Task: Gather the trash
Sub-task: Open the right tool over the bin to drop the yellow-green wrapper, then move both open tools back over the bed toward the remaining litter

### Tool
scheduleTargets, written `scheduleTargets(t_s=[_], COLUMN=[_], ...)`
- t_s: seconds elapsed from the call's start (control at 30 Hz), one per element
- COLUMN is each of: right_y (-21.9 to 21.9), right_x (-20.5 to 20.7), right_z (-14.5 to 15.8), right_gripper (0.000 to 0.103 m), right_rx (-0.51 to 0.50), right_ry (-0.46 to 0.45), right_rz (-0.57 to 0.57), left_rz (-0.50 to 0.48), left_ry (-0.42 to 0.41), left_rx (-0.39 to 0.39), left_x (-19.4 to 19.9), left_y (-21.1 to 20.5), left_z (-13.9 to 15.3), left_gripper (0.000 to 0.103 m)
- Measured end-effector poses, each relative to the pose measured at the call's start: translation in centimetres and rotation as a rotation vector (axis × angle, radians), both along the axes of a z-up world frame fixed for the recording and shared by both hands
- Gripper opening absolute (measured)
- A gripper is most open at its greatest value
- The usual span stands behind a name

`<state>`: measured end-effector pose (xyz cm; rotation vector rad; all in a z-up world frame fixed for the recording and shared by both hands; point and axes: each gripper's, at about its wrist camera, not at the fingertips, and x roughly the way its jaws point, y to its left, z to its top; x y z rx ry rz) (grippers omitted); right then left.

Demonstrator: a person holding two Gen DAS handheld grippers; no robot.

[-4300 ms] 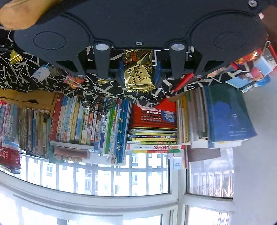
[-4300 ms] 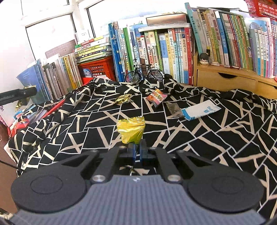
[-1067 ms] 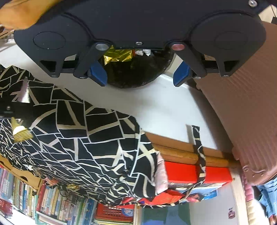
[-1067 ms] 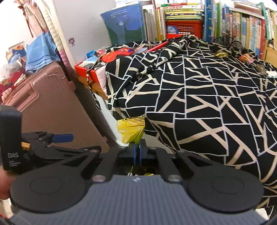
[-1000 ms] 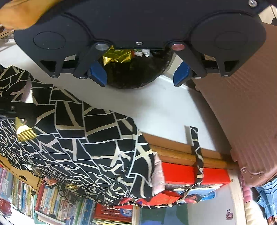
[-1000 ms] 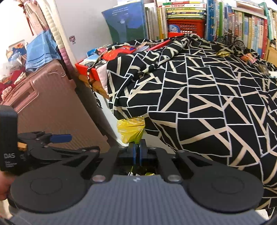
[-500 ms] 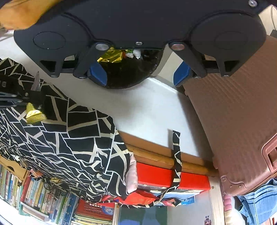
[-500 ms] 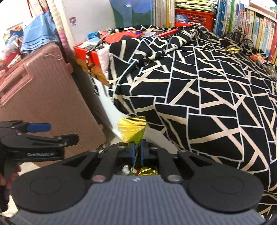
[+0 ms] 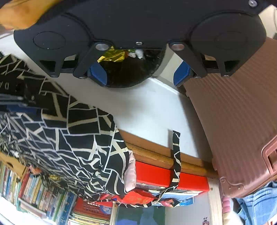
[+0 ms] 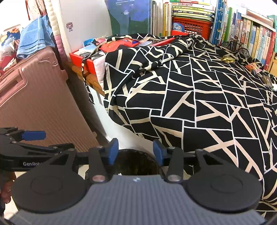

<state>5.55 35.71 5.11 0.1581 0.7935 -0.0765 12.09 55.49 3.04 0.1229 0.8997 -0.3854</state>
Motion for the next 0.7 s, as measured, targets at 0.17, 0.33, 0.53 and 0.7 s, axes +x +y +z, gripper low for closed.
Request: scheduleTargets(t_s=[0.17, 0.33, 0.53, 0.7], right_y=[-0.6, -2.0, -4.3, -6.6], right_x=[-0.9, -1.9, -3.1, -4.8], right_z=[1.1, 2.3, 3.9, 6.8], right_gripper=[0.070, 0.072, 0.082, 0.088], right_rx=[-0.009, -0.014, 0.012, 0.029], right_ry=[-0.031, -0.062, -0.086, -0.131], right_rz=[-0.020, -0.062, -0.151, -0.207], left_rz=[-0.035, -0.070, -0.173, -0.289], left_ry=[-0.005, -0.015, -0.047, -0.062], left_rx=[-0.013, -0.046, -0.096, -0.111], left_x=[0.1, 0.4, 0.4, 1.0], left_y=[-0.8, -2.1, -4.6, -7.2], left_z=[0.9, 2.5, 6.1, 9.2], left_gripper=[0.083, 0.083, 0.084, 0.085])
